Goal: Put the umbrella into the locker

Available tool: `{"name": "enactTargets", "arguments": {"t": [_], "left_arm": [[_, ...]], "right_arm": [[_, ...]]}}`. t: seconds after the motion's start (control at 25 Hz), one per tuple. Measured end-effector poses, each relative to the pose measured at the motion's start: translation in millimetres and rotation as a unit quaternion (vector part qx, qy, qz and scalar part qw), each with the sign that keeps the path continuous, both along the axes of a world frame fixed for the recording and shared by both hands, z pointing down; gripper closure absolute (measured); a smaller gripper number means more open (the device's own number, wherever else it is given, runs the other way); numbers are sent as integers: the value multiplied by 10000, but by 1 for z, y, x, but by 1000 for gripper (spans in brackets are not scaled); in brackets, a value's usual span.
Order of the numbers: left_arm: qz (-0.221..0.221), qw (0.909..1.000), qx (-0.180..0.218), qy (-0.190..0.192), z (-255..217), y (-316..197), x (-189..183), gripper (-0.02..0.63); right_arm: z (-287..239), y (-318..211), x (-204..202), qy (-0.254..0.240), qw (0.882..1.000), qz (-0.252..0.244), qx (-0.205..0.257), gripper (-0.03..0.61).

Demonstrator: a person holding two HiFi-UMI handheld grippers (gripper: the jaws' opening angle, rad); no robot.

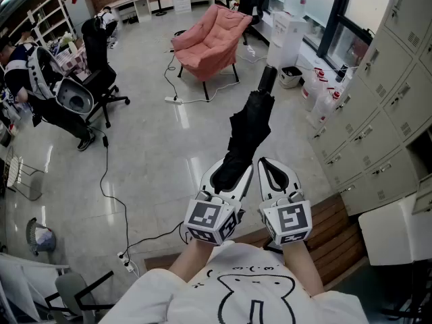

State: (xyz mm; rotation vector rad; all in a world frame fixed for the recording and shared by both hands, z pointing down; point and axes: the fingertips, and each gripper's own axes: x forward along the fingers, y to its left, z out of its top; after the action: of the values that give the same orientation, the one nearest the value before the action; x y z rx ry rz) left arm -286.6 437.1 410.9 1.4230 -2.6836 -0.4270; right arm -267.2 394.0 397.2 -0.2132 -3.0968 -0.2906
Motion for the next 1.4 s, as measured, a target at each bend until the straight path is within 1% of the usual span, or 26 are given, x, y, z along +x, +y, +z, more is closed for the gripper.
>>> {"name": "enactTargets", "arguments": {"t": [0.28, 0.64, 0.92, 1.4], "left_arm": [[143, 9999, -21, 67, 2, -3, -4, 380], [613, 9981, -95, 54, 0, -51, 8, 379], [1044, 9944, -139, 115, -2, -115, 29, 379], [1782, 9836, -274, -42, -6, -239, 86, 379]], "right_arm": [[-1, -3, -1, -9, 10000, 77, 1, 558], [-2, -46, 15, -33, 9989, 469, 45, 558], [-9, -108, 41, -22, 9960, 891, 69, 558], [-13, -232, 102, -138, 9864, 1639, -26, 558]]}}
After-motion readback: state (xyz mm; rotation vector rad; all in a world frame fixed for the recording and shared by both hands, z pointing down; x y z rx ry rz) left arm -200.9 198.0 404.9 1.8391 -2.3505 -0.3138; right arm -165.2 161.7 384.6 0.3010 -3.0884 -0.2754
